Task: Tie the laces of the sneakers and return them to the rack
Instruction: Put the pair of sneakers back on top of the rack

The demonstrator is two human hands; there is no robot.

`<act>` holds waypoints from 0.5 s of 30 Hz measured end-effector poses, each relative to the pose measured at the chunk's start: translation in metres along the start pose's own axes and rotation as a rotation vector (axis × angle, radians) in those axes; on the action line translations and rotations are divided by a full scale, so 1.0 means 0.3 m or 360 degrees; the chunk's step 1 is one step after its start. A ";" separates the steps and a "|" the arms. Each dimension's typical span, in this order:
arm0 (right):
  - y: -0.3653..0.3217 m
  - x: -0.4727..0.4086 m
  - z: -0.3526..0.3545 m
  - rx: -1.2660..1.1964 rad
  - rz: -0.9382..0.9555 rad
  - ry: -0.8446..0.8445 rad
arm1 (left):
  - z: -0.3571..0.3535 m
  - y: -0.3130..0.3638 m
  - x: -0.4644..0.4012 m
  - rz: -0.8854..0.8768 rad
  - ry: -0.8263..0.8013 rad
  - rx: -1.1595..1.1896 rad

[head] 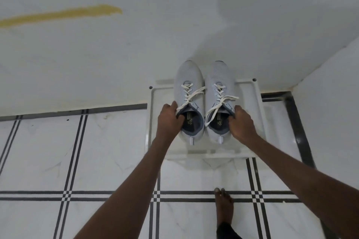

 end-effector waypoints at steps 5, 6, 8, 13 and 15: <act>0.112 -0.056 -0.119 0.0008 -0.0052 0.0044 | -0.163 -0.063 -0.031 0.0058 -0.0050 0.0016; 0.132 -0.052 -0.138 0.0012 -0.0051 0.0043 | -0.184 -0.077 -0.026 0.0069 -0.0057 0.0015; 0.170 -0.045 -0.173 -0.0001 -0.0062 0.0020 | -0.222 -0.104 -0.011 0.0092 -0.0092 -0.0001; 0.201 -0.028 -0.218 -0.0035 -0.0081 -0.0023 | -0.266 -0.146 0.030 0.0167 -0.0203 0.0010; 0.196 -0.038 -0.233 -0.0034 -0.0094 -0.0031 | -0.274 -0.156 0.012 0.0188 -0.0233 0.0001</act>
Point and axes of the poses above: each hand's wrist, its own x-axis away from the middle knuckle, its own z-axis out of the back of the hand, y = z × x, the point moved 6 cm from there along -x, towards the middle knuckle, and after that the axes turned 2 degrees about y, right-handed, at the moved point
